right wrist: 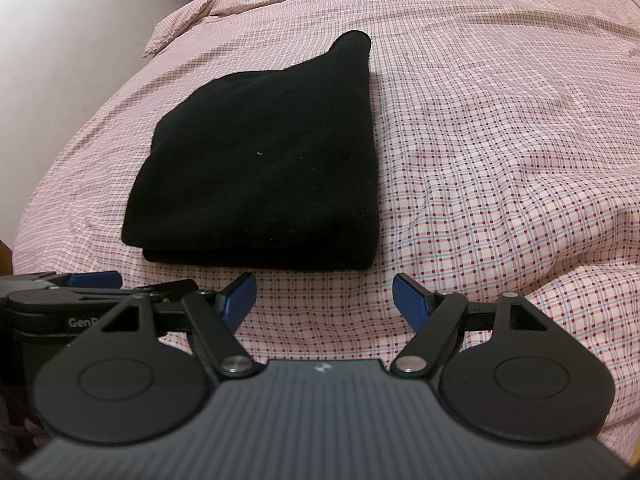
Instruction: Fold small clothes
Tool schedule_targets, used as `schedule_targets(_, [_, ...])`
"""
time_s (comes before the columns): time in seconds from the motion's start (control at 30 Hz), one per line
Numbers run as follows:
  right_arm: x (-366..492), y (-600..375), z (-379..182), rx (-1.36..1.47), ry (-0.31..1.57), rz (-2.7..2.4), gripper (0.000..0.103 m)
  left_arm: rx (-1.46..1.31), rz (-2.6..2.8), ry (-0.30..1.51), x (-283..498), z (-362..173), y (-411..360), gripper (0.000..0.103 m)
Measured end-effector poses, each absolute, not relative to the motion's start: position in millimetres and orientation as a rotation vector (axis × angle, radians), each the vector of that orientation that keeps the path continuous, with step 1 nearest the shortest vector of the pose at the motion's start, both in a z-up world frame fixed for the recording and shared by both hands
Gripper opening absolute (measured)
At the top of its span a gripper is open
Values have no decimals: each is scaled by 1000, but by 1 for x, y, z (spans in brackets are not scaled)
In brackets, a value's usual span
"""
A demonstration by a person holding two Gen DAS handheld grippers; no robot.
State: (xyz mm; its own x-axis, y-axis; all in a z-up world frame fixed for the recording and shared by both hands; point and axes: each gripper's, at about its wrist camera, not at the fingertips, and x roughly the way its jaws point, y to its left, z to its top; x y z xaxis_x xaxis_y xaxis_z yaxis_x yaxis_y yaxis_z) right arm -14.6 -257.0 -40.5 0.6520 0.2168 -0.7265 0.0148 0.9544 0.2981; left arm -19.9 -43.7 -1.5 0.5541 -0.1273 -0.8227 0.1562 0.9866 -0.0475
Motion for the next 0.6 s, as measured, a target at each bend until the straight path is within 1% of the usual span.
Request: schedule_targets(0.6, [-16, -256, -40, 289, 855, 116, 76, 28, -163, 976, -21, -3, -45, 100])
